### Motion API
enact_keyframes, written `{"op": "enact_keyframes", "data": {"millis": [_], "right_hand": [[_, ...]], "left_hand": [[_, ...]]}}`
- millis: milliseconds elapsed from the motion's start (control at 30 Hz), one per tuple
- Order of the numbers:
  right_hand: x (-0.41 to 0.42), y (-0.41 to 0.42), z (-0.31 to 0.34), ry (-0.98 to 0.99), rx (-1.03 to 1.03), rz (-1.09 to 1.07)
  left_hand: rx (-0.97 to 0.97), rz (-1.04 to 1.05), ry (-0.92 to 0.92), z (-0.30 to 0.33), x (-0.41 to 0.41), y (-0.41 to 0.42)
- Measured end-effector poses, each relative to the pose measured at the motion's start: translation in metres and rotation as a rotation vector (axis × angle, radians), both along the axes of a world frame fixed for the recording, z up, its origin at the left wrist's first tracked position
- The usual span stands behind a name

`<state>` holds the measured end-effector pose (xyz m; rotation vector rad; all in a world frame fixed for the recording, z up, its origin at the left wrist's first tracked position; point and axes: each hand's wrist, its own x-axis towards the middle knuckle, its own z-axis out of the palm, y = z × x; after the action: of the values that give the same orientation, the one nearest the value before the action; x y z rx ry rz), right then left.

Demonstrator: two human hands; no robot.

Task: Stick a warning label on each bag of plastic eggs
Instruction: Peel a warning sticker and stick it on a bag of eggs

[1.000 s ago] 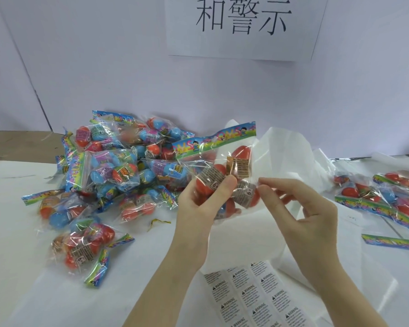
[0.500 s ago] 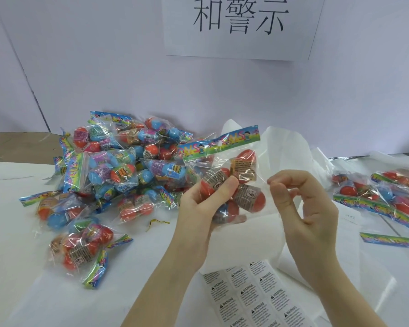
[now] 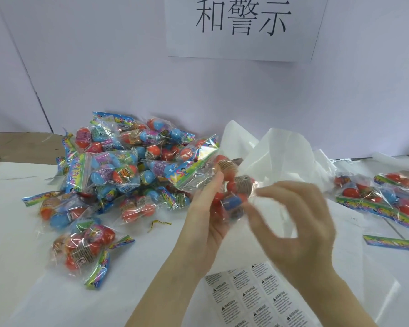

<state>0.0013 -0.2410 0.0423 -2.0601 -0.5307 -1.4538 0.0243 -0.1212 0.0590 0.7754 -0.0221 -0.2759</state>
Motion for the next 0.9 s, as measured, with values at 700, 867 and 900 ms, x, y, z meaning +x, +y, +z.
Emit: {"op": "enact_keyframes", "data": {"millis": [700, 867, 900], "right_hand": [[0.006, -0.001, -0.006, 0.039, -0.27, -0.077], [0.006, -0.001, -0.007, 0.005, -0.359, -0.107], [0.006, -0.001, -0.007, 0.006, -0.36, -0.111]], "left_hand": [[-0.024, 0.052, -0.082, -0.014, 0.0, -0.007], [0.022, 0.006, -0.112, -0.021, 0.004, -0.005], [0.026, -0.013, -0.122, -0.023, 0.004, -0.005]]}}
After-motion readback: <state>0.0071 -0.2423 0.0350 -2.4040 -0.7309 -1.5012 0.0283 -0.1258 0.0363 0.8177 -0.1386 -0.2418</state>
